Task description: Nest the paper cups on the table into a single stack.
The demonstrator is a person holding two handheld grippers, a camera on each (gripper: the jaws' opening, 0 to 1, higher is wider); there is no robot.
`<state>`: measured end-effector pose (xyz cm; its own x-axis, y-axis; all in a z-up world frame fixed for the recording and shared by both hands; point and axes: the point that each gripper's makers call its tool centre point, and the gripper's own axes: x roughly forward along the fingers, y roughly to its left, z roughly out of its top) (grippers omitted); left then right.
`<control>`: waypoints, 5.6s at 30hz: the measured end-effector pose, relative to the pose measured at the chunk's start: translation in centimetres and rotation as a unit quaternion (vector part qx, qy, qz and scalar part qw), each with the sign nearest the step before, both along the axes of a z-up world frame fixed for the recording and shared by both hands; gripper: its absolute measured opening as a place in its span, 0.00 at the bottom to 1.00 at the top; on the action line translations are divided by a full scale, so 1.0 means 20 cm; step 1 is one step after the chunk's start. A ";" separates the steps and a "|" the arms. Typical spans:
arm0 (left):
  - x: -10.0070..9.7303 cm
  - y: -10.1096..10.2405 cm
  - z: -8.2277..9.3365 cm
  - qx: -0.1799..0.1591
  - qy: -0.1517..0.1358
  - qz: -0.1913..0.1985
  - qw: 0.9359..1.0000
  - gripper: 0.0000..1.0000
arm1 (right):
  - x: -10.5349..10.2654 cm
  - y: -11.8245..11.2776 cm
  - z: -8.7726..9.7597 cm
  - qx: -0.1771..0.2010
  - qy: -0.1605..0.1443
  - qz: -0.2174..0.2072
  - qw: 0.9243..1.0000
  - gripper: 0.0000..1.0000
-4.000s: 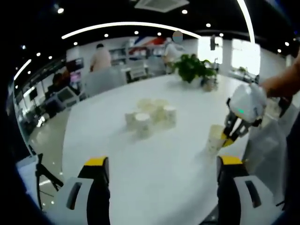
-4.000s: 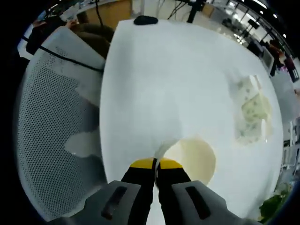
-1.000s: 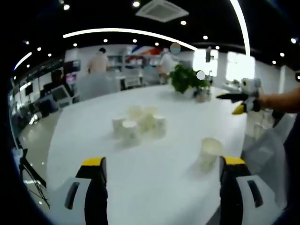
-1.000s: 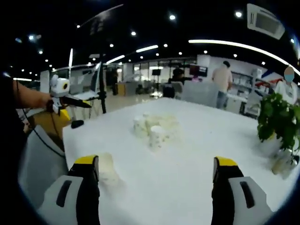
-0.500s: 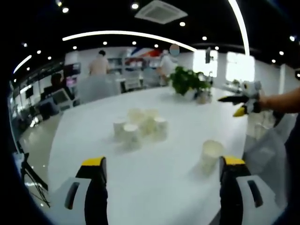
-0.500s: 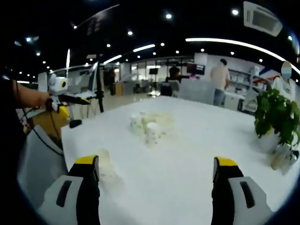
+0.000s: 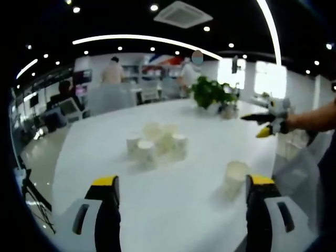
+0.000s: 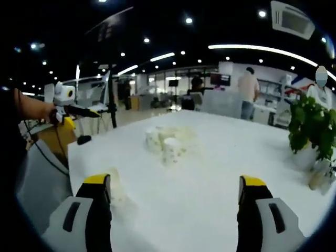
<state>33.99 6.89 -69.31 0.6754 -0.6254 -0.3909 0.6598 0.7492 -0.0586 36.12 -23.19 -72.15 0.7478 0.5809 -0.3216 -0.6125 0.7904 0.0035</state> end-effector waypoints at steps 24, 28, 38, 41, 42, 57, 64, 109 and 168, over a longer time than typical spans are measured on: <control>-0.04 -0.02 0.01 0.003 0.002 0.019 1.000 0.99 | 0.21 0.17 -0.09 0.022 -0.006 0.023 0.999 0.99; -0.05 -0.01 0.00 0.006 0.004 0.021 1.000 0.99 | 0.25 0.22 -0.12 0.012 -0.006 0.037 0.999 0.98; -0.07 -0.02 0.00 0.011 0.004 0.021 1.000 0.99 | 0.36 0.33 -0.13 0.014 -0.001 0.047 0.999 0.96; -0.07 -0.01 0.01 0.011 0.003 0.021 1.000 0.99 | 0.38 0.36 -0.14 0.011 -0.003 0.055 0.998 0.95; -0.07 -0.01 0.01 0.012 0.003 0.020 1.000 0.99 | 0.39 0.37 -0.15 0.010 -0.002 0.057 0.998 0.95; -0.09 0.00 -0.02 0.021 0.011 0.018 1.000 0.99 | 0.60 0.46 -0.17 0.032 0.007 0.042 0.999 0.90; -0.11 0.03 -0.02 0.030 0.014 0.021 0.999 0.99 | 0.69 0.52 -0.20 0.029 0.007 0.035 0.999 0.90; -0.13 0.06 -0.05 0.046 0.019 0.034 0.998 0.93 | 0.83 0.72 -0.44 -0.015 0.036 0.017 0.999 0.38; -0.09 -0.02 0.00 0.030 -0.001 0.021 0.999 0.94 | 0.80 0.65 -0.17 -0.019 0.051 0.023 0.998 0.34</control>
